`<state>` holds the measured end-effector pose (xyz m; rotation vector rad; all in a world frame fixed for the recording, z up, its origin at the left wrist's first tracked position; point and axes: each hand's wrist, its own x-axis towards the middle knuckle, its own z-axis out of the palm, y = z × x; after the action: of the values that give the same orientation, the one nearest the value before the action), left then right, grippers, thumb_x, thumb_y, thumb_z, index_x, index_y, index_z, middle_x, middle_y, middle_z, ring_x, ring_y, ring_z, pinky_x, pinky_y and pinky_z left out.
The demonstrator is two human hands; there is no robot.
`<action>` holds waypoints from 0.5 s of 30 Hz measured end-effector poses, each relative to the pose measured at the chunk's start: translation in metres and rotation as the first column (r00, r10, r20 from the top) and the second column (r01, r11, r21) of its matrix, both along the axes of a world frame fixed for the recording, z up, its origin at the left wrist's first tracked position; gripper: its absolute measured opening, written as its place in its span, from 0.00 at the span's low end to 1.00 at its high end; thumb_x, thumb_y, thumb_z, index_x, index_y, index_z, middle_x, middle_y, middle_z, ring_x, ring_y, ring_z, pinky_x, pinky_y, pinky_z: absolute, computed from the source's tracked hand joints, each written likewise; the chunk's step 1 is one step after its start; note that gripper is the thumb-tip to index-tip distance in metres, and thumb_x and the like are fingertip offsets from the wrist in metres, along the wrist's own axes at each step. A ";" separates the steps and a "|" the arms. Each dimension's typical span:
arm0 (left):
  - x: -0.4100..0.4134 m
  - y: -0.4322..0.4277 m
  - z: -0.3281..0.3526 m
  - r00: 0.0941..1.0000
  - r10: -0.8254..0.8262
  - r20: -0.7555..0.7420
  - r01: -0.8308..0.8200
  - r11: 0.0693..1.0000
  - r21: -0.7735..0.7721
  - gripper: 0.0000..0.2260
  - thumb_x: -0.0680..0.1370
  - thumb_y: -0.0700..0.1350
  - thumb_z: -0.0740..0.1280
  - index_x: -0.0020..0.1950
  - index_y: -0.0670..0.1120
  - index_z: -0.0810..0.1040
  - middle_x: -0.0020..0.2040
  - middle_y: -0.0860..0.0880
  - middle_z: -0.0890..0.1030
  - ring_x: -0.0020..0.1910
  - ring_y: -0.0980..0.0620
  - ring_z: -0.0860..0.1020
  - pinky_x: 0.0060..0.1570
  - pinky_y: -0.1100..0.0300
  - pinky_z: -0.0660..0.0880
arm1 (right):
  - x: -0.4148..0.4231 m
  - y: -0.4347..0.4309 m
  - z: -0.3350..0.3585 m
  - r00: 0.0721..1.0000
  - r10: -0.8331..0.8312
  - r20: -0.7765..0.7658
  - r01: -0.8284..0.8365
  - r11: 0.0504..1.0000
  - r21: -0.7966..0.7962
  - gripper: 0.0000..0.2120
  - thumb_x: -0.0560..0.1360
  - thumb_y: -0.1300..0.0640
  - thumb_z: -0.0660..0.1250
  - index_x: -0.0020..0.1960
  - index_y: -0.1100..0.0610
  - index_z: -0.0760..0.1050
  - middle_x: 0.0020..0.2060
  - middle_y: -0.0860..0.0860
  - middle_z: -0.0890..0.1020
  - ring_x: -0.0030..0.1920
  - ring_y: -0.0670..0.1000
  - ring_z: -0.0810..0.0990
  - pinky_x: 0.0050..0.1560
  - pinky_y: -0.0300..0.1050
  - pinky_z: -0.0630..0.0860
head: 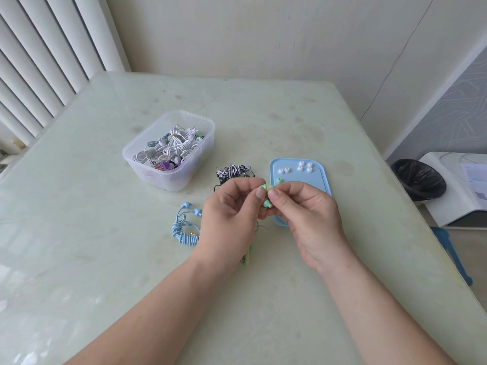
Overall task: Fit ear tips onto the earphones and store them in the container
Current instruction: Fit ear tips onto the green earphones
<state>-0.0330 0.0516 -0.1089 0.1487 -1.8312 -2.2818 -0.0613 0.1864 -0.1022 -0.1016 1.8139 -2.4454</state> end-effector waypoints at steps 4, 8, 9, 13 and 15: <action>-0.001 -0.001 -0.002 1.000 0.003 0.024 -0.003 1.000 0.028 0.04 0.82 0.38 0.69 0.55 0.40 0.82 0.43 0.46 0.86 0.38 0.51 0.82 0.44 0.57 0.79 | 0.000 0.000 -0.001 0.990 -0.073 -0.124 0.086 0.991 0.106 0.03 0.75 0.68 0.73 0.46 0.62 0.82 0.39 0.59 0.86 0.38 0.58 0.85 0.46 0.53 0.83; -0.002 -0.003 -0.003 0.999 -0.037 0.028 0.036 0.998 0.060 0.04 0.83 0.38 0.69 0.55 0.40 0.83 0.44 0.43 0.86 0.40 0.48 0.81 0.46 0.53 0.79 | -0.002 -0.001 -0.001 0.997 -0.051 -0.058 0.054 0.998 0.044 0.02 0.75 0.67 0.73 0.48 0.64 0.82 0.40 0.63 0.85 0.40 0.62 0.83 0.50 0.62 0.82; -0.002 -0.003 -0.004 0.999 -0.042 0.023 0.041 0.998 0.053 0.04 0.83 0.38 0.69 0.55 0.40 0.83 0.44 0.43 0.86 0.40 0.48 0.81 0.45 0.54 0.78 | -0.002 0.000 -0.001 0.999 -0.037 -0.032 0.038 0.999 0.030 0.04 0.74 0.66 0.73 0.48 0.64 0.82 0.41 0.64 0.85 0.40 0.63 0.83 0.52 0.65 0.81; -0.002 -0.004 -0.003 0.999 -0.047 0.012 0.047 0.999 0.021 0.04 0.83 0.38 0.68 0.54 0.39 0.82 0.43 0.44 0.85 0.38 0.51 0.80 0.44 0.56 0.78 | -0.002 0.002 0.001 1.000 0.013 -0.005 -0.013 1.000 0.011 0.06 0.73 0.63 0.73 0.48 0.64 0.81 0.41 0.64 0.84 0.40 0.63 0.83 0.51 0.61 0.81; -0.002 -0.004 -0.003 0.999 -0.047 0.018 0.047 0.999 0.024 0.04 0.83 0.38 0.69 0.55 0.39 0.82 0.43 0.45 0.85 0.39 0.50 0.80 0.44 0.55 0.79 | -0.001 0.003 0.000 0.997 -0.016 -0.081 0.024 0.996 0.089 0.02 0.76 0.67 0.72 0.47 0.63 0.80 0.41 0.61 0.85 0.40 0.61 0.84 0.49 0.58 0.83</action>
<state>-0.0345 0.0481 -0.1121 0.1327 -1.8366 -2.3416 -0.0627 0.1893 -0.1022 -0.1784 1.9637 -2.4017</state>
